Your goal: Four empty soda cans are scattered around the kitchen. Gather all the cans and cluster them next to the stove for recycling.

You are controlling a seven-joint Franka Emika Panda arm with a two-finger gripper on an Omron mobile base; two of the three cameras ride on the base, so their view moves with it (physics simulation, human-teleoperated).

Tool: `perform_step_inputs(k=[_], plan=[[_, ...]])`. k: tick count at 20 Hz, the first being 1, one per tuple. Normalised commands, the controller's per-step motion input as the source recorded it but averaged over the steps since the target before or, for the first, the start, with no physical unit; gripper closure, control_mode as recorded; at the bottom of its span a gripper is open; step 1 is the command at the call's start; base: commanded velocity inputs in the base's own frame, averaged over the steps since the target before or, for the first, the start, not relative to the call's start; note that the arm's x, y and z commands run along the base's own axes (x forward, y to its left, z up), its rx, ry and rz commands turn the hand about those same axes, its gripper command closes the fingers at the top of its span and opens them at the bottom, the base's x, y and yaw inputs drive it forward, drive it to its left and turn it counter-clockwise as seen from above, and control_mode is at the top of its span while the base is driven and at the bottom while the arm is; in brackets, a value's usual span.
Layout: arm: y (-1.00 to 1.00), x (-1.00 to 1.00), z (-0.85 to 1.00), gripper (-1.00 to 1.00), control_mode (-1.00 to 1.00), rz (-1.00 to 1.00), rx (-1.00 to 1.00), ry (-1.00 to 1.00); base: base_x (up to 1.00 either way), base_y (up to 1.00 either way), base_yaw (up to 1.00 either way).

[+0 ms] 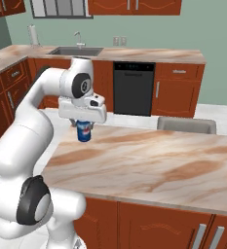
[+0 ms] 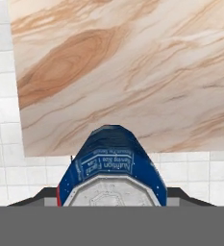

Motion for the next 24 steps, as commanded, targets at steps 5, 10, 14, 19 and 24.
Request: perform_step_inputs(k=[5, 10, 14, 19, 24], plan=[[-0.06, -0.12, 0.01, 1.0, -1.0, -0.12, -0.02, 0.04, 0.0, 0.0, 0.0], [0.03, 0.0, 0.0, 1.0, -1.0, 0.01, 0.0, 0.0, 0.0, 0.0, 0.0], [0.23, 0.0, 0.0, 1.0, -1.0, 0.03, 0.0, 0.0, 0.0, 0.0, 0.0], [0.16, 0.0, 0.0, 1.0, -1.0, 0.0, 0.0, 0.0, 0.0, 0.0, 0.0], [0.0, 0.0, 0.0, 1.0, 1.0, 0.0, 0.0, 0.0, -0.1, -0.14, -0.01]])
